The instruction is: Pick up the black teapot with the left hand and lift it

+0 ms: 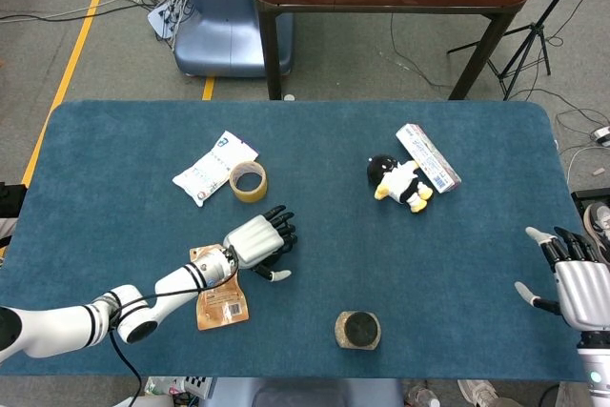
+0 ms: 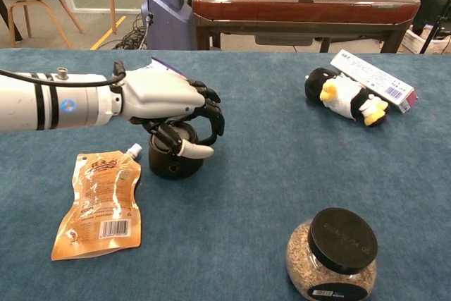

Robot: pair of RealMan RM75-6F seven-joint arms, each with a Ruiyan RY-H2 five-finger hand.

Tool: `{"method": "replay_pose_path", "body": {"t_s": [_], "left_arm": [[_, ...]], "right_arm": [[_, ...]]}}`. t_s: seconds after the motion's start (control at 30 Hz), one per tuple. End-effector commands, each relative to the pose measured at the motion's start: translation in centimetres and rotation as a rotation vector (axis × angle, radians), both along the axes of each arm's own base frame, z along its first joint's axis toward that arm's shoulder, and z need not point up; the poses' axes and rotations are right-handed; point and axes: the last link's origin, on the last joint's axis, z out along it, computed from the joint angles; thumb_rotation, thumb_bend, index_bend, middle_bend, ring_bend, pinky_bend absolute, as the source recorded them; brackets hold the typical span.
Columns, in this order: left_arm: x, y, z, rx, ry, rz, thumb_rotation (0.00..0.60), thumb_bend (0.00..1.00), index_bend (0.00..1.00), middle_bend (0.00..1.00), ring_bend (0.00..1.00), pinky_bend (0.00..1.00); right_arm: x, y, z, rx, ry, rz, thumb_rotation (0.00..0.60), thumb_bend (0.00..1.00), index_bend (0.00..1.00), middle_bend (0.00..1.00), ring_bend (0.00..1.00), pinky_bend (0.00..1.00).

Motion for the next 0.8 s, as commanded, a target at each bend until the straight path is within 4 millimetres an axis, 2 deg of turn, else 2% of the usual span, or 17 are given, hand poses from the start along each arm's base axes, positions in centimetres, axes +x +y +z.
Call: {"method": "replay_pose_path", "body": {"t_s": [0.03, 0.57, 0.8], "left_arm": [[-0.4, -0.2, 0.5, 0.021, 0.01, -0.013, 0.116, 0.26, 0.27, 0.21, 0.03, 0.0], [-2.4, -0.8, 4.2, 0.127, 0.024, -0.019, 0.116, 0.26, 0.28, 0.24, 0.06, 0.0], [-4.1, -1.5, 5.9, 0.176, 0.051, -0.016, 0.118, 0.26, 0.28, 0.25, 0.06, 0.0]], "right_arm": [[0.0, 0.0, 0.0, 0.0, -0.001, 0.002, 0.6, 0.19, 0.19, 0.27, 0.13, 0.14], [0.4, -0.2, -0.3, 0.008, -0.008, 0.025, 0.6, 0.19, 0.19, 0.27, 0.13, 0.14], [0.7, -0.3, -0.4, 0.009, -0.013, 0.04, 0.6, 0.19, 0.19, 0.27, 0.13, 0.14]]}}
